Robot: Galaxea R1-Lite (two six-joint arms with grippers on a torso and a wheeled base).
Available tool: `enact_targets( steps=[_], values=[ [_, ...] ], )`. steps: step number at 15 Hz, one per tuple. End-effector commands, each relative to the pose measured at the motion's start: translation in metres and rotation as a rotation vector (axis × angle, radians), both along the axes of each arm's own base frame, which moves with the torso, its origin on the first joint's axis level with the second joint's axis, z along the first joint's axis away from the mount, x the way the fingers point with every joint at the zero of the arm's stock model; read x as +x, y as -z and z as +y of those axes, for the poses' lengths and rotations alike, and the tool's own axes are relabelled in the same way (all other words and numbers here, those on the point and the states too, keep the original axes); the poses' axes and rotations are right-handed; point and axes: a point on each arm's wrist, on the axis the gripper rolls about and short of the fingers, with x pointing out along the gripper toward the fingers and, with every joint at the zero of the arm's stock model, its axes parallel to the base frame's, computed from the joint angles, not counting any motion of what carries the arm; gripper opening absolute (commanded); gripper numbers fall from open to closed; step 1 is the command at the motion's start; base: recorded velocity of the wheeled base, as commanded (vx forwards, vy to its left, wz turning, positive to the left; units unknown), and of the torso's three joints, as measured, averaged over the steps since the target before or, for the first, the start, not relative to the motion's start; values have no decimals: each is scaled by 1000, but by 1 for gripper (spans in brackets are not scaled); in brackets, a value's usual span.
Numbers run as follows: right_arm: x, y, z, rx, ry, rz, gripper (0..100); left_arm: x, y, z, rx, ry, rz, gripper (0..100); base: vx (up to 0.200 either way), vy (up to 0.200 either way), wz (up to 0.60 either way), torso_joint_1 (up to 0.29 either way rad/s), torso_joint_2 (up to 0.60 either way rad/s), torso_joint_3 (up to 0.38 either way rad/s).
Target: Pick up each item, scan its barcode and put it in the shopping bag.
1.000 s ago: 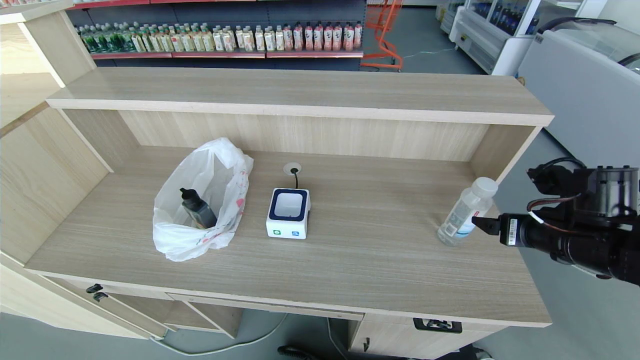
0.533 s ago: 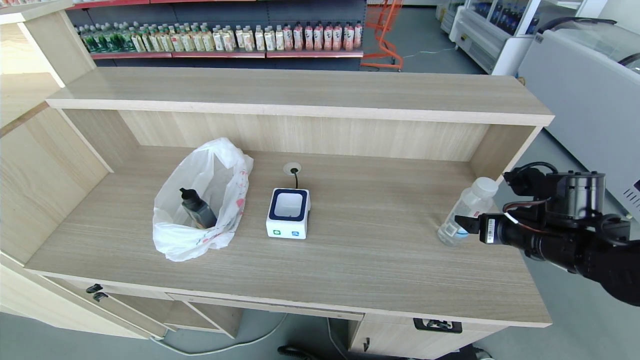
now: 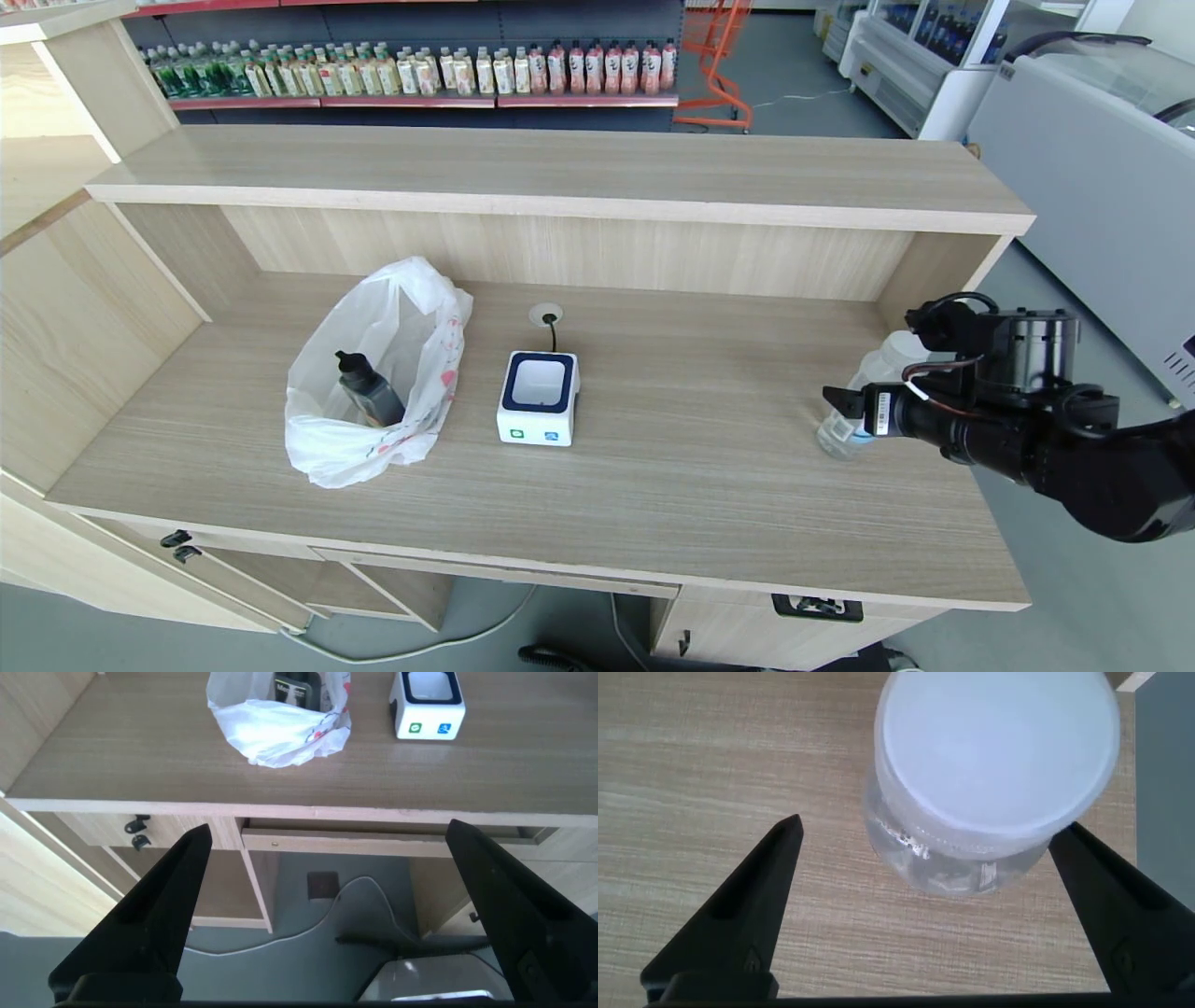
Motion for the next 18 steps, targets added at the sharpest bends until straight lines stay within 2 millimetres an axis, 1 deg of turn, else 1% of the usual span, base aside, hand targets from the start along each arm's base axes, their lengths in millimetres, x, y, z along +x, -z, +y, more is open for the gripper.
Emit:
enact_targets(
  steps=[1,3,4,5,8,11,15,16,18],
  values=[
    [7,7,2,-14,-12,5,100,0,0,0,0,0,2,100,0,0,0,0,0,0],
    [12,13,4,-32,-22,-7,100,0,0,0,0,0,2,100,0,0,0,0,0,0],
    [13,13,4,-33,-21,-8,100,0,0,0,0,0,0,100,0,0,0,0,0,0],
    [20,14,6,-35,-27,-21,100,0,0,0,0,0,2,100,0,0,0,0,0,0],
    [28,14,11,-36,-44,-35,100,0,0,0,0,0,0,100,0,0,0,0,0,0],
    [33,14,21,-28,-80,-62,100,0,0,0,0,0,2,100,0,0,0,0,0,0],
    [36,17,24,-48,-111,-83,100,0,0,0,0,0,2,100,0,0,0,0,0,0],
    [37,15,24,-44,-120,-99,0,0,0,0,0,0,2,100,0,0,0,0,0,0],
    [38,13,24,-50,-121,-125,0,0,0,0,0,0,0,100,0,0,0,0,0,0]
  ],
)
